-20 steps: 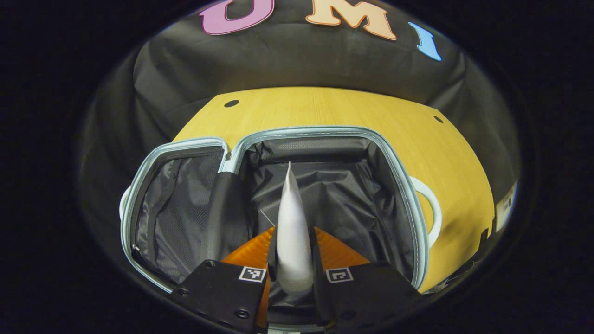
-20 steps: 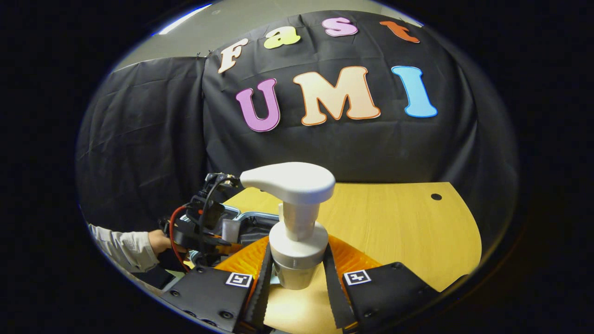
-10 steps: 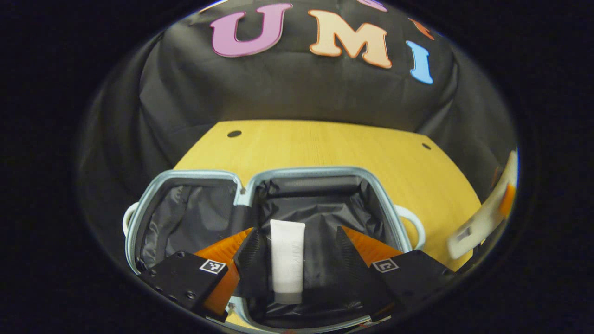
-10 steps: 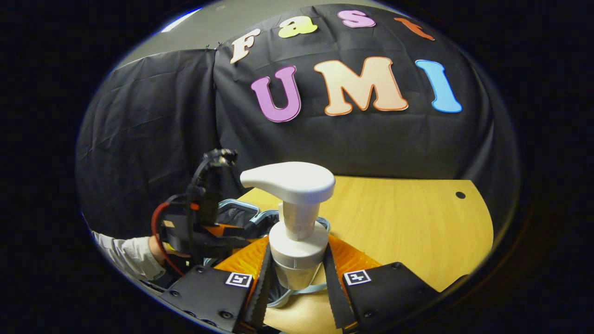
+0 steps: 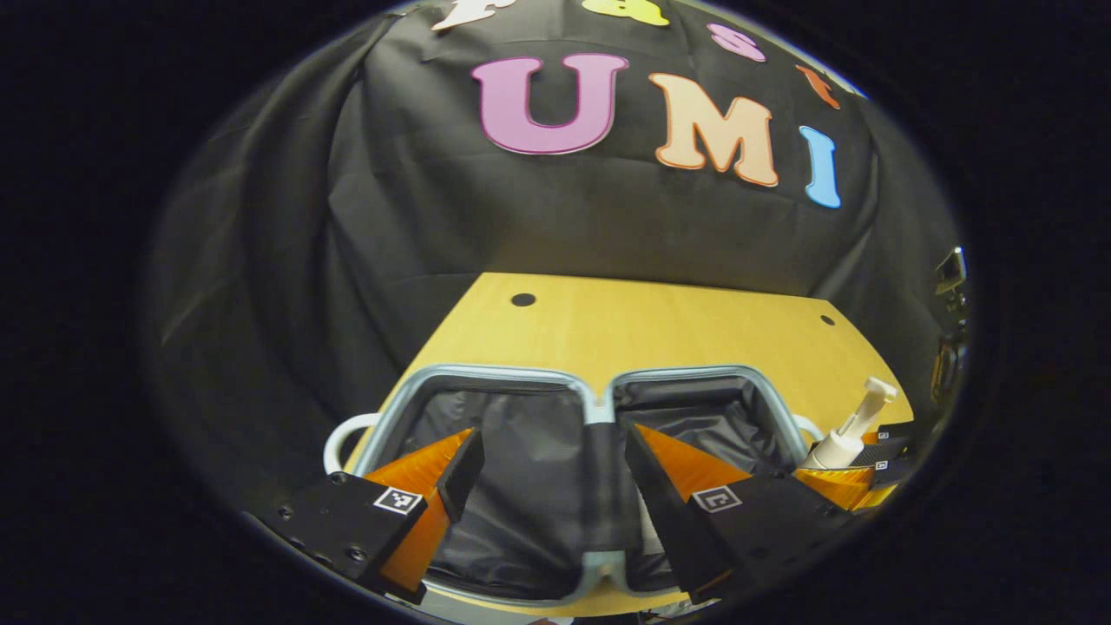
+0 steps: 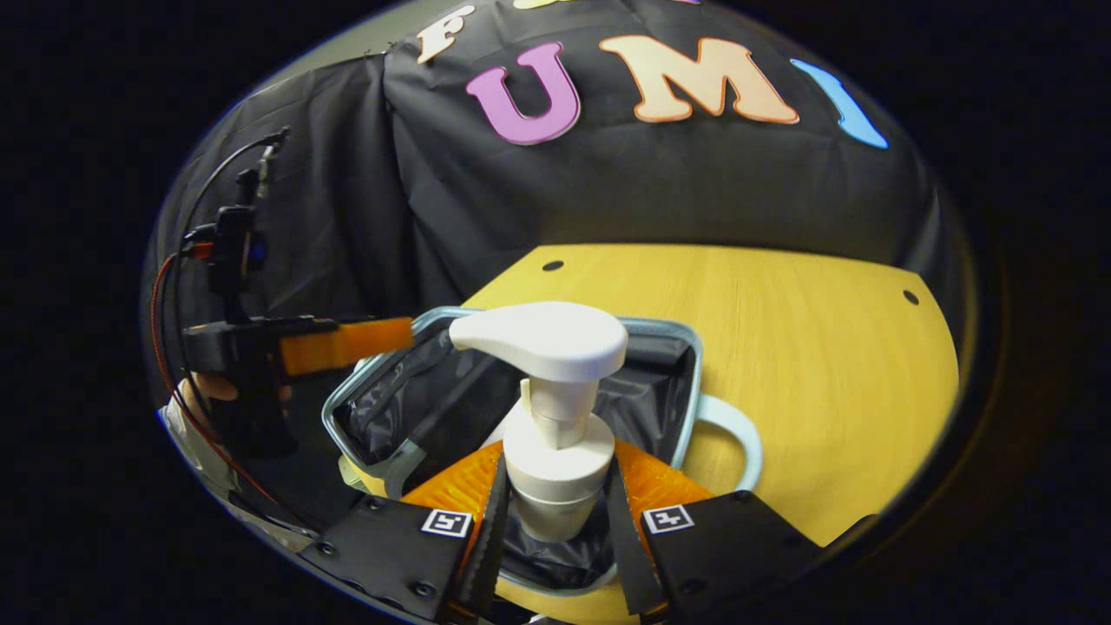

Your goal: First open the suitcase, pack the skin care products into it, and then close the suitcase.

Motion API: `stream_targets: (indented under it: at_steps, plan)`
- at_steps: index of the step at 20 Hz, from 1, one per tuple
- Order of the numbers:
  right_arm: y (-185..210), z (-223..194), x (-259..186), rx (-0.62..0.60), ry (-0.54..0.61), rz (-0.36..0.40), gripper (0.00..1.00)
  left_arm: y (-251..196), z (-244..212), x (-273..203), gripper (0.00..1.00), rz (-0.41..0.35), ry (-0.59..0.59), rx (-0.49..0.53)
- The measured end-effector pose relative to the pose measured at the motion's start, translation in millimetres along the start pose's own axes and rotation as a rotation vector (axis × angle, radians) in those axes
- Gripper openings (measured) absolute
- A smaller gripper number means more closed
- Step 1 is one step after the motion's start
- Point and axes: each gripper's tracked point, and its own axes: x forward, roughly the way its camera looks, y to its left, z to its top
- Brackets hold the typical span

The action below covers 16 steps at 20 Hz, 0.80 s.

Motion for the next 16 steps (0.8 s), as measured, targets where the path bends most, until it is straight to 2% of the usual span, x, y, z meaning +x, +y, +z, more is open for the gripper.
stream_targets:
  at_steps: [2, 6, 9, 10, 13, 15, 16]
  plan:
    - [-0.9, -9.3, 14.5, 0.025, 0.035, -0.028, 0.55, 32.4, -5.3, -2.5, 0.96, 0.038, 0.010, -0.024]
    - [-2.2, -10.3, 33.3, 0.073, 0.066, -0.076, 0.57, 92.4, -19.5, -4.7, 0.97, 0.122, 0.047, -0.084]
    - [-15.8, -3.5, 45.0, 0.097, 0.060, -0.155, 0.56, 131.7, -25.8, -2.8, 0.96, 0.174, 0.058, -0.114]
    - [-22.5, -4.8, 48.6, 0.103, 0.063, -0.184, 0.59, 145.1, -29.9, -1.7, 0.96, 0.194, 0.067, -0.122]
    - [-32.3, 0.9, 53.7, 0.120, 0.050, -0.240, 0.58, 179.4, -39.0, 5.8, 0.96, 0.236, 0.098, -0.154]
    - [-31.1, 10.3, 50.2, 0.118, 0.024, -0.245, 0.67, 191.4, -39.9, 17.5, 0.97, 0.261, 0.119, -0.161]
    - [-29.7, 13.8, 49.1, 0.114, 0.015, -0.248, 0.78, 198.3, -44.8, 23.1, 0.96, 0.266, 0.132, -0.162]
